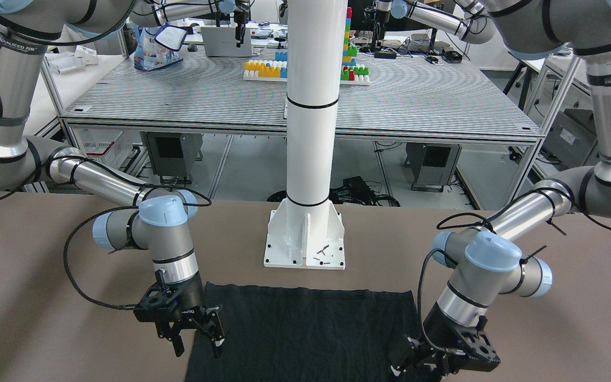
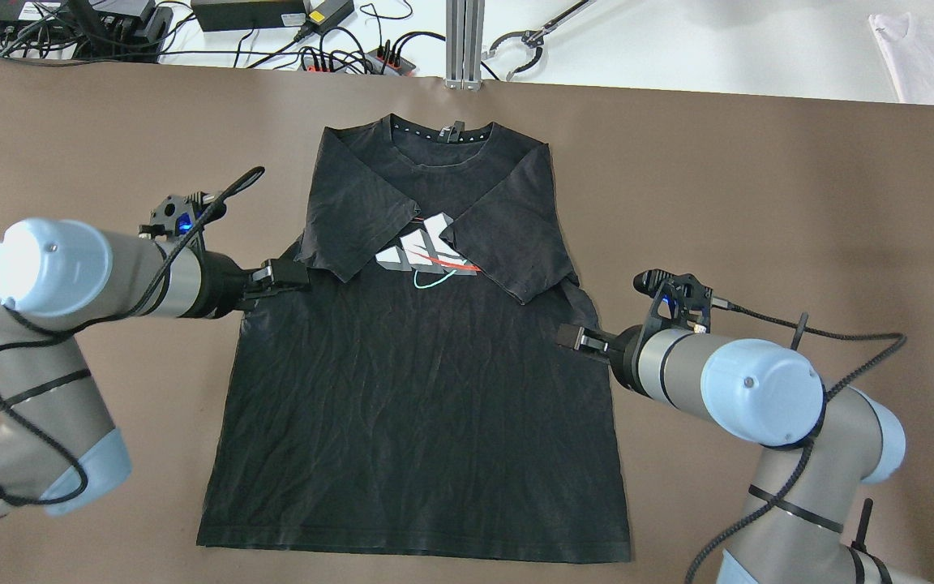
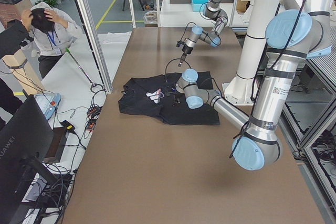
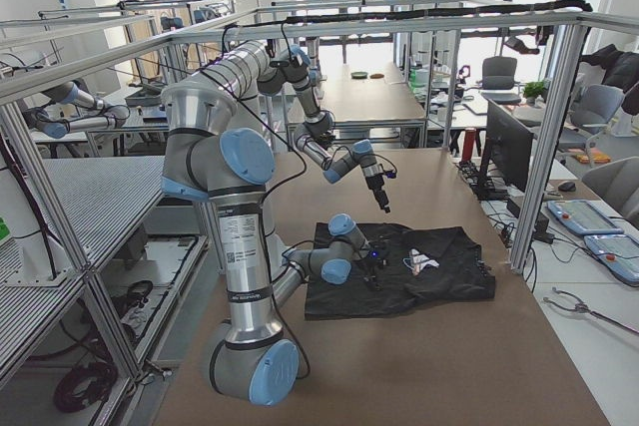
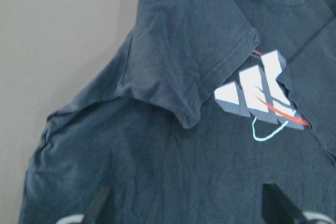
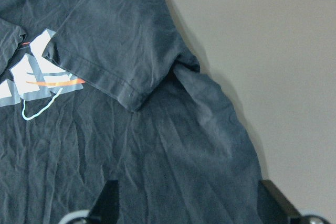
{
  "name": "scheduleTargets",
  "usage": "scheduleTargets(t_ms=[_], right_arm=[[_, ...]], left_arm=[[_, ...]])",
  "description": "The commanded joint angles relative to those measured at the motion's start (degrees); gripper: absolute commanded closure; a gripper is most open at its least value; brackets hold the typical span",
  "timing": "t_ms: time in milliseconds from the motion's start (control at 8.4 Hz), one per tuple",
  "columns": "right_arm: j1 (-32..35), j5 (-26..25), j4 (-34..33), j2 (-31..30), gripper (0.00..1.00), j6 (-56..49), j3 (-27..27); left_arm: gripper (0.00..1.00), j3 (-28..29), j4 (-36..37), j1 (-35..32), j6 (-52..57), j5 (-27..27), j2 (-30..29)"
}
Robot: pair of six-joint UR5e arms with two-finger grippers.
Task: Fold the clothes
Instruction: 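Move both grippers to the hem corners nearest the robot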
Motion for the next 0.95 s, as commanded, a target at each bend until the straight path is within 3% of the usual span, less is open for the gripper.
scheduleTargets(t_ms=[0, 238, 357, 476, 833], right_arm=[[-6.28, 0.01, -0.14, -5.74, 0.09, 15.13, 6.98], [-12.77, -3.4, -1.1, -11.18, 0.07, 17.03, 9.27], [-17.25, -7.51, -4.68, -11.55, 0.07, 17.47, 11.02], [-21.38, -10.34, -7.84, -12.34, 0.07, 18.6, 13.99], [-28.18, -15.46, -14.53, -13.05, 0.06, 18.45, 14.9]], left_arm=[[0.0, -11.89, -0.02, 9.7, -10.51, 7.84, 10.07], [0.0, -15.51, -0.02, 19.1, -13.44, 17.06, 15.61], [0.0, -16.31, -0.02, 22.97, -14.66, 19.97, 17.9], [0.0, -16.75, -0.19, 25.97, -15.2, 20.61, 20.97], [0.0, -16.49, -0.28, 33.63, -12.32, 25.01, 25.29]])
